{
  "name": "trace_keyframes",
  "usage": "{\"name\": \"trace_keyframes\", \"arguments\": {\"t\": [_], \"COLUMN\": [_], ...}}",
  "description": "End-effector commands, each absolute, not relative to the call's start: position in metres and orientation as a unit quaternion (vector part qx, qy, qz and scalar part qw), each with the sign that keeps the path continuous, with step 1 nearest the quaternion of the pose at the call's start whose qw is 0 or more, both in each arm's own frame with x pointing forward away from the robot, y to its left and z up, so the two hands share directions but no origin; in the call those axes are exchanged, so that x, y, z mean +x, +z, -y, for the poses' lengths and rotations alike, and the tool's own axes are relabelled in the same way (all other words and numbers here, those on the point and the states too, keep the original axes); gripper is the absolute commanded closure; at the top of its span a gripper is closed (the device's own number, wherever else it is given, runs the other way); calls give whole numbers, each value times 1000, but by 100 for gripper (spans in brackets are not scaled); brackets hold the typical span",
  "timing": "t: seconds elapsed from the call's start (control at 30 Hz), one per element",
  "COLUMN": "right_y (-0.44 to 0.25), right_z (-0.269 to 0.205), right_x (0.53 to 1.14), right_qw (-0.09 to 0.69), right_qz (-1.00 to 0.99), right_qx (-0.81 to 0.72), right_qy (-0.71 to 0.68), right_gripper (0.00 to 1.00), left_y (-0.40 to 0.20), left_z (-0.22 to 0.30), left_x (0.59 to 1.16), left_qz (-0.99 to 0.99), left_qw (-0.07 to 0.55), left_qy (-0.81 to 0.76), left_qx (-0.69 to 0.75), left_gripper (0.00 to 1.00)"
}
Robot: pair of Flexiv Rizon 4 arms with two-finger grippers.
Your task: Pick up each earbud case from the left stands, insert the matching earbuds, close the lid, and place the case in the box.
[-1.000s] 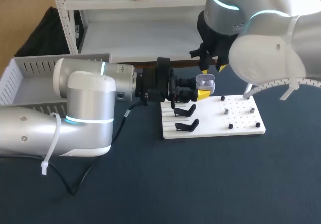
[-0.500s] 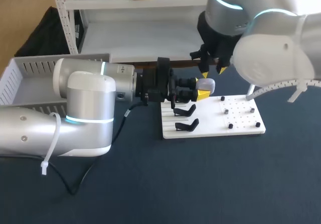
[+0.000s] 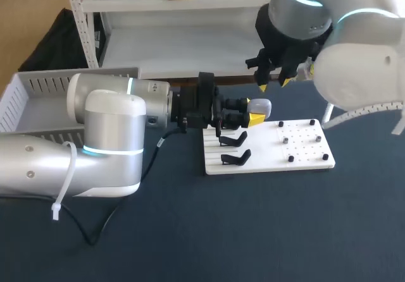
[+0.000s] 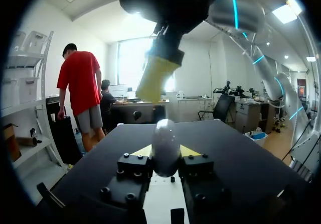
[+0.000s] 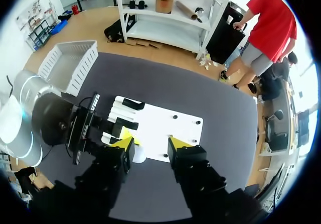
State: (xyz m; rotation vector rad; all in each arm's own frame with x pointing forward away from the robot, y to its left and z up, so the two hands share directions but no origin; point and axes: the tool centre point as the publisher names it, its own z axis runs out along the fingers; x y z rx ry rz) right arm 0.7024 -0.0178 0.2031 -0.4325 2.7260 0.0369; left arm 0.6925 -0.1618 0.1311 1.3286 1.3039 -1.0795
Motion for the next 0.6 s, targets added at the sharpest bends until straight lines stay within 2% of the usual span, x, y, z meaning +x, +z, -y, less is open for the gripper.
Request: {"name": "trace_keyframes", "arguments": {"t": [0.03, 0.6], "right_y": [210, 213], "right_z": [27, 57], "right_x": [688, 673], "right_qw": [202, 209], "right_qz": [-966, -968], "right_qx": [-158, -136], "right_qy": [20, 27], "right_gripper": [55, 53], "left_y": [131, 131], "left_z": [162, 162], "left_x": [693, 693], "left_qz": [-534, -534], "left_qw": [475, 475], "left_qy": [-441, -441], "left_qx": [543, 543], "left_gripper": [100, 100]}}
